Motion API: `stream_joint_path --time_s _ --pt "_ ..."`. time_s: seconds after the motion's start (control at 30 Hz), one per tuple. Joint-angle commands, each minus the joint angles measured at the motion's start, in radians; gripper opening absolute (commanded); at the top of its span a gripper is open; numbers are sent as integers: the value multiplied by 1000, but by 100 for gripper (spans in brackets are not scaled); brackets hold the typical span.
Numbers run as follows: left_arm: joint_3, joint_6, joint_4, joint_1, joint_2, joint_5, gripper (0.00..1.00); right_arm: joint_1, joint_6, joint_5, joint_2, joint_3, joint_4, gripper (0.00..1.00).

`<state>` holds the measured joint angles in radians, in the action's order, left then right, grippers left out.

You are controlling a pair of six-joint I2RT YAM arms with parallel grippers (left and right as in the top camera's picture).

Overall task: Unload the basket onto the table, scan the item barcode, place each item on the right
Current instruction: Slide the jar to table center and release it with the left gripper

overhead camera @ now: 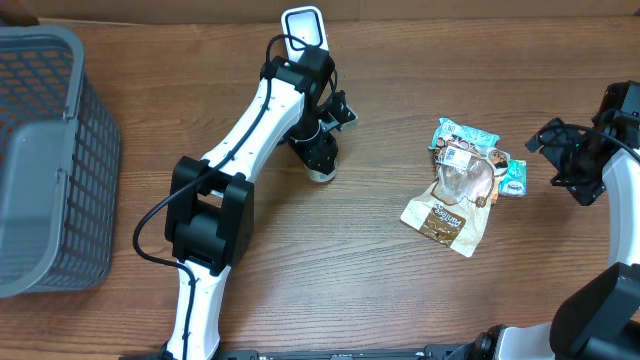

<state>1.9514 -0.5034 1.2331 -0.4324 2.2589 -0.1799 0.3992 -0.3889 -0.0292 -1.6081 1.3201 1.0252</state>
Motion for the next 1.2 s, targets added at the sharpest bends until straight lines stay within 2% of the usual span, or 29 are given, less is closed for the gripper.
stream_joint_path --time_s 0.0,0.13,0.2,0.27,0.33,0.47,0.6,0.77,0.83,0.9,0.93,0.97,1.0,1.17 --pt "0 -21 -5 -8 -2 -21 57 0 -4 -2 22 -8 -2 100" --pt "2 -10 -4 -8 -2 -20 63 0 -4 -2 22 -7 -2 100" --pt "13 19 -3 -6 -2 -19 74 0 -4 -2 22 -7 -2 100" --pt "38 49 5 -6 -2 -14 90 0 -4 -2 22 -7 -2 100" --pt "88 107 21 -6 -2 23 100 0 -4 -2 22 -8 -2 100" --pt "241 239 92 -5 -2 124 100 0 -4 -2 22 -7 -2 100" --pt "453 364 226 0 -2 170 100 0 -4 -2 22 -8 -2 100" --pt "676 646 398 30 -2 239 100 0 -4 -2 22 -8 -2 100" --pt "731 665 440 44 -2 235 90 0 -4 -2 22 -8 -2 100" --pt "761 659 457 56 -2 235 58 0 -4 -2 22 -8 -2 100" --pt "761 657 457 61 -4 234 41 0 -4 -2 22 -7 -2 100" --pt "761 657 457 66 -4 232 19 0 -4 -2 22 -7 -2 100" --pt "761 657 457 69 -4 231 4 0 -4 -2 22 -7 -2 100" --pt "760 658 457 75 -4 232 4 0 -5 -4 22 -8 -2 100"
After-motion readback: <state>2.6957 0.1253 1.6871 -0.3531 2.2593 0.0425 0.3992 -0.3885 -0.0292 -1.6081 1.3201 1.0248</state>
